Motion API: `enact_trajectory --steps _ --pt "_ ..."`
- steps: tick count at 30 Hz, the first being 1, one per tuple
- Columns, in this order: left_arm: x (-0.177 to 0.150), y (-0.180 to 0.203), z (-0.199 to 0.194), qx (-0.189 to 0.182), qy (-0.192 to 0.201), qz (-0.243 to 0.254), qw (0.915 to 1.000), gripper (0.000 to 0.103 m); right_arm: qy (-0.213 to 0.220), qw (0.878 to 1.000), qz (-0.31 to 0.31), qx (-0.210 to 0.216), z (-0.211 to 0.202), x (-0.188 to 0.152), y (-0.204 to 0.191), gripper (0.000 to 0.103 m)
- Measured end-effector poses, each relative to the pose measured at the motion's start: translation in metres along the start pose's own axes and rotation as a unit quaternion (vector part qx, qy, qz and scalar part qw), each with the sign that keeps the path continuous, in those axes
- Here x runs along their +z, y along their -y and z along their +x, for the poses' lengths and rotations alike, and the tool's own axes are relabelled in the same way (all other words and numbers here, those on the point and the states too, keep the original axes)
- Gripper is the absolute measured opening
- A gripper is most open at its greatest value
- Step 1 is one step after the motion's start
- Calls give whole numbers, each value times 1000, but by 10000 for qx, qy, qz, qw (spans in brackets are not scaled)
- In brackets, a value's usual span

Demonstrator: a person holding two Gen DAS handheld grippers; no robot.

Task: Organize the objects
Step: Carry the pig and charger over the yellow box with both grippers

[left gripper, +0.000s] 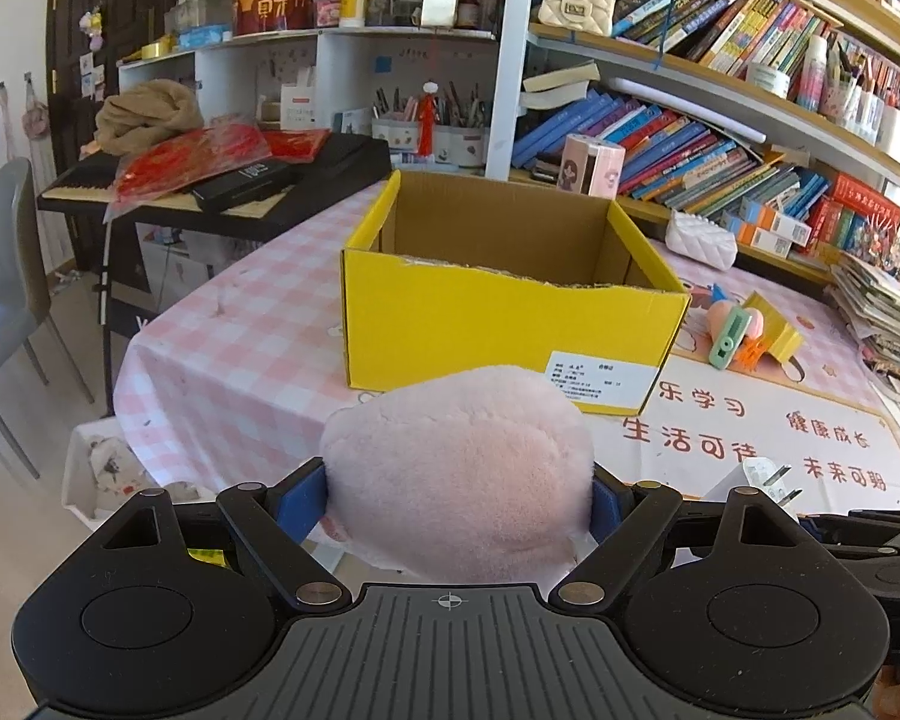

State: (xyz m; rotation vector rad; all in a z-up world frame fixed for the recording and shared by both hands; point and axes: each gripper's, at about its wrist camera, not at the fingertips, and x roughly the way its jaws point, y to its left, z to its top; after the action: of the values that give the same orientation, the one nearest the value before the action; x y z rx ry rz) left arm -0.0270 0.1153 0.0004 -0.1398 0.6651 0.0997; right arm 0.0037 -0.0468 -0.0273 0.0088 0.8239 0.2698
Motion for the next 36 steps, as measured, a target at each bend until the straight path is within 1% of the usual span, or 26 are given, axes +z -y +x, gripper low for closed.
enact_trajectory --steps 8,18,21,25,30,33,36 --pt "1 -6 -3 -52 54 -4 10000 85 11 10000 -10 -28 -2 2 -5 25" --pt "3 -7 -5 -96 104 -55 9999 85 2 9999 -163 -12 -2 5 -11 25" --pt "6 -6 -6 -119 187 -59 9997 85 12 9997 -226 1 -1 6 -12 25" --pt "19 -6 -10 -159 459 -63 9988 85 322 9989 -340 29 -6 16 -14 25" --pt "43 -4 -7 -128 805 -62 9967 85 822 9954 -483 44 -11 44 -15 25" --pt "57 -1 2 -106 903 -58 9958 85 1026 9933 -526 77 -10 64 -14 25" --pt "69 2 15 -79 948 -79 9954 85 1133 9919 -570 87 -3 83 -11 25"
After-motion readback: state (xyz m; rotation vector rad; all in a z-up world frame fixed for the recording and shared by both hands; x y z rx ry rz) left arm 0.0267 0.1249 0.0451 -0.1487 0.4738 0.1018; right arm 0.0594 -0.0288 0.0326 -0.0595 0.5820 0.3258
